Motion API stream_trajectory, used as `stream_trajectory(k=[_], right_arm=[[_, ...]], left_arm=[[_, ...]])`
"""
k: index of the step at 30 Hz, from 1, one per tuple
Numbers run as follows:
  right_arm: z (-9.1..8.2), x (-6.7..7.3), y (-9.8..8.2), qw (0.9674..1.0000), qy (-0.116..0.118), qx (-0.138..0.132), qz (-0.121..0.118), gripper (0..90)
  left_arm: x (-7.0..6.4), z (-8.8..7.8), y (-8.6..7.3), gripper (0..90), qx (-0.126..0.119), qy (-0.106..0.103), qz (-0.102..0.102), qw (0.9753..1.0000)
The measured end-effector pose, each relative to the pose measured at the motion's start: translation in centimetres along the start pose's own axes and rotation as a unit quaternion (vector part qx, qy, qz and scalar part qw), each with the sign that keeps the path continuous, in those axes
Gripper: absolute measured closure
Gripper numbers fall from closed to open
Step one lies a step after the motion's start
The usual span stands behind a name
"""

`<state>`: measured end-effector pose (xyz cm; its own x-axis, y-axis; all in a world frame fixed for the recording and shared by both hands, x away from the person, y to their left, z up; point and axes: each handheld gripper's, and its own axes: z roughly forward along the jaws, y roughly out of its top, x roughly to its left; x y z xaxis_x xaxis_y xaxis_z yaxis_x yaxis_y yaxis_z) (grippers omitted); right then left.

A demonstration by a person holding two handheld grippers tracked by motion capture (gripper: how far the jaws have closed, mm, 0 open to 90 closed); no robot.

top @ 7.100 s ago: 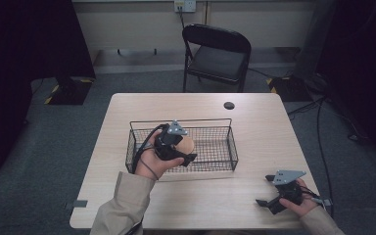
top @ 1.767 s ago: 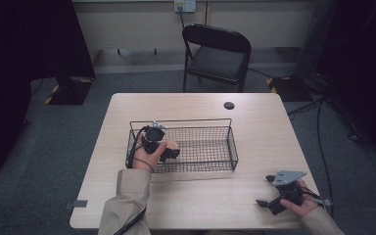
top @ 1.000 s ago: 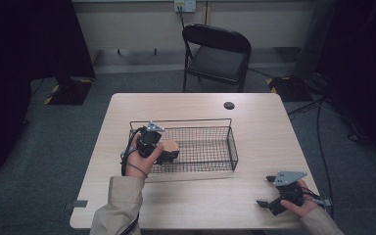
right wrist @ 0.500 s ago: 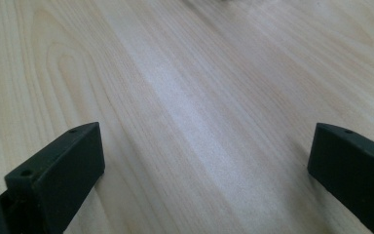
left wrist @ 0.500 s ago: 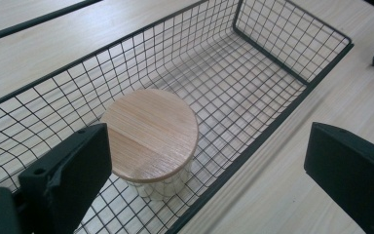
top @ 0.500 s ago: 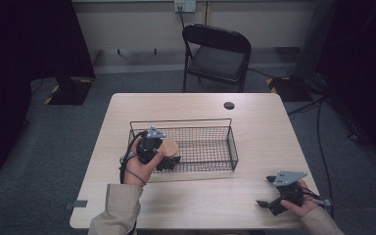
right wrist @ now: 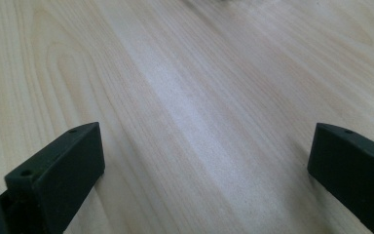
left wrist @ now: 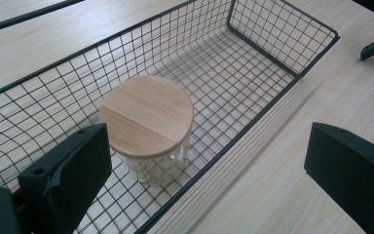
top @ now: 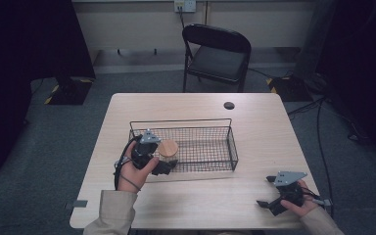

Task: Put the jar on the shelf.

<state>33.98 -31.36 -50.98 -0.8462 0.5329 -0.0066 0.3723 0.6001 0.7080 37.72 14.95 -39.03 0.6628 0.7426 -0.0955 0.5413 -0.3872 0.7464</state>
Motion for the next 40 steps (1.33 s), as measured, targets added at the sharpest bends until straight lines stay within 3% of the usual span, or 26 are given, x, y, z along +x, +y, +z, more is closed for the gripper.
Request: stream_trajectory(k=[13, 28, 32, 40], right_arm=[[0.0, 0.0, 0.0, 1.0000, 0.000, 0.000, 0.000, 0.0], [0.0, 0.0, 0.0, 1.0000, 0.000, 0.000, 0.000, 0.0], [0.0, 0.0, 0.0, 1.0000, 0.000, 0.000, 0.000, 0.0], [0.0, 0.0, 0.0, 1.0000, 0.000, 0.000, 0.000, 0.0]], left_arm=[[-0.1, -1.4, -2.1, 2.6, -0.012, -0.012, 0.002, 0.9999], [-0.1, -1.8, -5.3, 2.5, -0.024, -0.021, 0.002, 0.9995], [-0.3, -1.5, -6.6, 2.5, -0.018, -0.026, 0.010, 0.9994], [0.0, -0.5, -9.1, 2.6, -0.001, -0.018, -0.002, 0.9998]])
